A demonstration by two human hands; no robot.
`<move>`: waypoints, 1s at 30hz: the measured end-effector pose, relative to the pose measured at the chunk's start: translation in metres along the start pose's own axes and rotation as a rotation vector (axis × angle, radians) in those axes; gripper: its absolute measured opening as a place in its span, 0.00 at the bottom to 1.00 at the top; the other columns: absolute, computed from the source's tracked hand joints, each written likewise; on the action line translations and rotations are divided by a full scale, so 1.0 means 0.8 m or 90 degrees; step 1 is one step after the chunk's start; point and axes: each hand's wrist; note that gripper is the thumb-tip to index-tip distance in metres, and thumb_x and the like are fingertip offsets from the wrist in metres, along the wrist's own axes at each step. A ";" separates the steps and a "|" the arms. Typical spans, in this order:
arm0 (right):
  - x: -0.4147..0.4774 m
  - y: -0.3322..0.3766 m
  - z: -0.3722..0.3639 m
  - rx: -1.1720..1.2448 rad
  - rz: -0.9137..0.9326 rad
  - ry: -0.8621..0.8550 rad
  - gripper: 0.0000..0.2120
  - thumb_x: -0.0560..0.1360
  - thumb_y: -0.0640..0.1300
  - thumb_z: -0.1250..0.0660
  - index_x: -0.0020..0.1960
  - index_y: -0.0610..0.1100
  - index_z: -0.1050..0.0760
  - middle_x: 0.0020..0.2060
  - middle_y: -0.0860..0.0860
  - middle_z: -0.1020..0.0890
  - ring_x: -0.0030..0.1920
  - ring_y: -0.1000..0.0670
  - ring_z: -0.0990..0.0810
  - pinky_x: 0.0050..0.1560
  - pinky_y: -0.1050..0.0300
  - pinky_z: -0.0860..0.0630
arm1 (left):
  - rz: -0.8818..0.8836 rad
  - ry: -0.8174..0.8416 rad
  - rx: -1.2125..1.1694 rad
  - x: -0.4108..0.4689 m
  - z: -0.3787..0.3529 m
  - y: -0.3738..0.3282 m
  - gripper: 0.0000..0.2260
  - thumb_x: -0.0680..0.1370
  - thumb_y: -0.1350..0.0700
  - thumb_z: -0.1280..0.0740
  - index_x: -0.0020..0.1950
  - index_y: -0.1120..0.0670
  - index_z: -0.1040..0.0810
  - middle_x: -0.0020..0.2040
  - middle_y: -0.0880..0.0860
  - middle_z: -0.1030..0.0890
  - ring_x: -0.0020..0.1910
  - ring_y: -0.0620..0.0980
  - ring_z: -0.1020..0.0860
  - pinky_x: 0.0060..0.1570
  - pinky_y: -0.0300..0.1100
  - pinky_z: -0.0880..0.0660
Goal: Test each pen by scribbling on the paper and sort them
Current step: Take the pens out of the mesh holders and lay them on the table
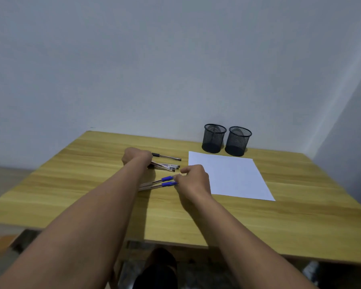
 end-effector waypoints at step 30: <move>-0.022 -0.011 0.023 -0.369 0.395 0.102 0.12 0.80 0.36 0.34 0.60 0.42 0.17 0.55 0.45 0.19 0.53 0.44 0.21 0.53 0.52 0.22 | -0.718 0.038 0.439 -0.077 0.074 0.100 0.12 0.76 0.55 0.30 0.59 0.51 0.21 0.57 0.51 0.19 0.56 0.54 0.24 0.50 0.51 0.24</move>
Point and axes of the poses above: each hand's wrist, its own x-axis towards the middle knuckle, its own z-axis out of the back of the hand, y = z × x
